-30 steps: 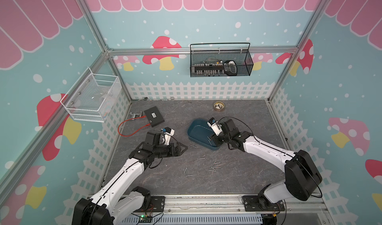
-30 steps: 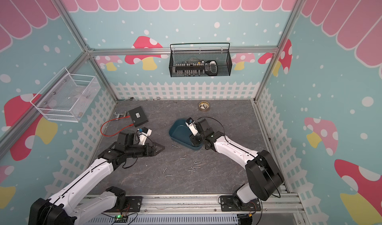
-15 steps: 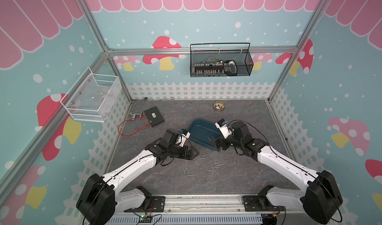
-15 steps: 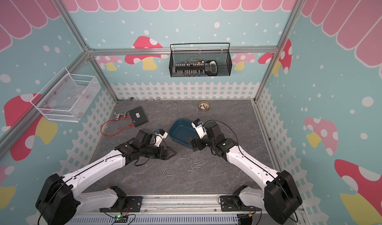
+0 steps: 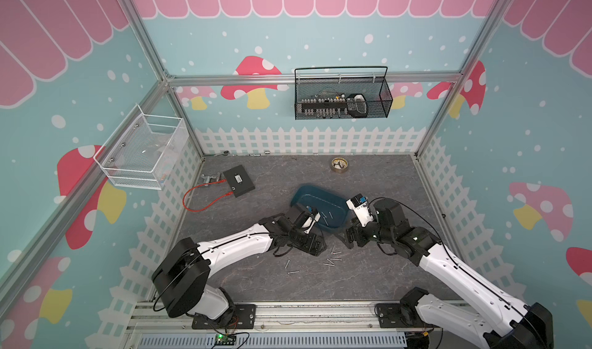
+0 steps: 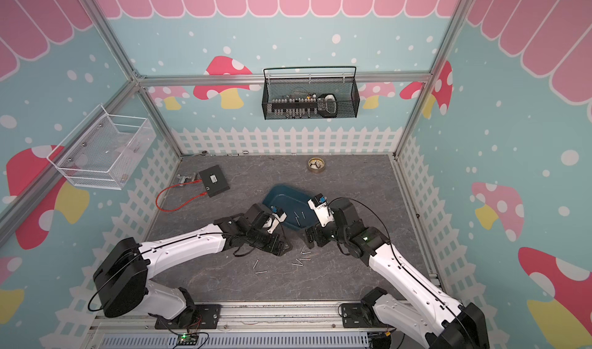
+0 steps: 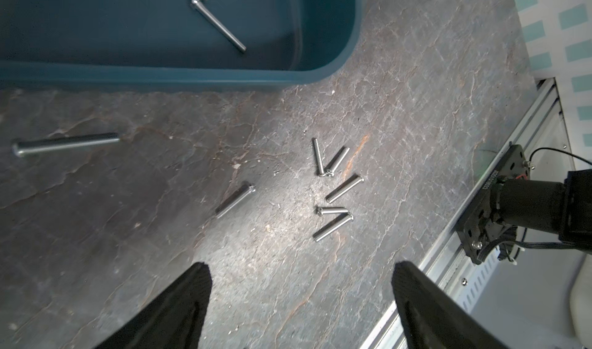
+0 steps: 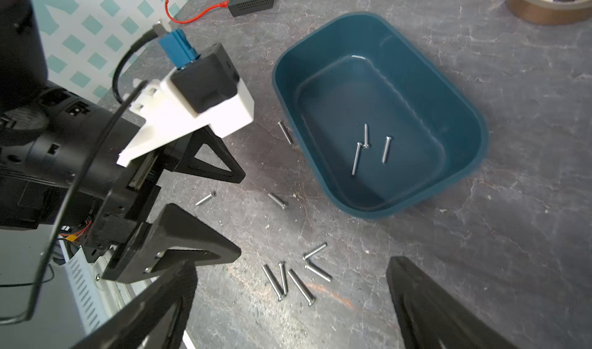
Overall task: Put the screws on the desktop into the storage box
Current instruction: Pick up the screw from the center of the board.
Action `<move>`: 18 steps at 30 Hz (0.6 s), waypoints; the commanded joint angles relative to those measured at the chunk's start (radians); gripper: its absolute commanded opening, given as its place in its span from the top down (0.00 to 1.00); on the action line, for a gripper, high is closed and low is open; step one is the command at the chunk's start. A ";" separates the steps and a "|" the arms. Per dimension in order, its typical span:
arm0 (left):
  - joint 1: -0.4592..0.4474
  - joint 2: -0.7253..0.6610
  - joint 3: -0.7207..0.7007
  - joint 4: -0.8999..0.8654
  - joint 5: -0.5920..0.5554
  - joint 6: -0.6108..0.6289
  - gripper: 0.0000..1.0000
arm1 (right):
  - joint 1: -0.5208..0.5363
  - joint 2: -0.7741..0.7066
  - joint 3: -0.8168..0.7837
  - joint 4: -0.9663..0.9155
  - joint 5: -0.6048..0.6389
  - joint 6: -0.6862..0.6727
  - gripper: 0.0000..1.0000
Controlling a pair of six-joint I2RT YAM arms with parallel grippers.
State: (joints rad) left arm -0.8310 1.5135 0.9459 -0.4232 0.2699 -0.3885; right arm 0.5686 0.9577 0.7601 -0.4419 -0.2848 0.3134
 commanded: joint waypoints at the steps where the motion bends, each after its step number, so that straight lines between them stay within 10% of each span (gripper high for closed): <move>1: -0.031 0.042 0.047 -0.012 -0.065 0.017 0.11 | -0.004 -0.040 -0.040 -0.081 0.001 0.064 0.01; 18: -0.065 0.217 0.134 -0.097 -0.218 0.116 0.43 | -0.006 -0.137 -0.085 -0.081 0.003 0.101 0.02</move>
State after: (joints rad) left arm -0.8917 1.7073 1.0489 -0.4961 0.0978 -0.3161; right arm 0.5686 0.8268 0.6819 -0.5152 -0.2871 0.4026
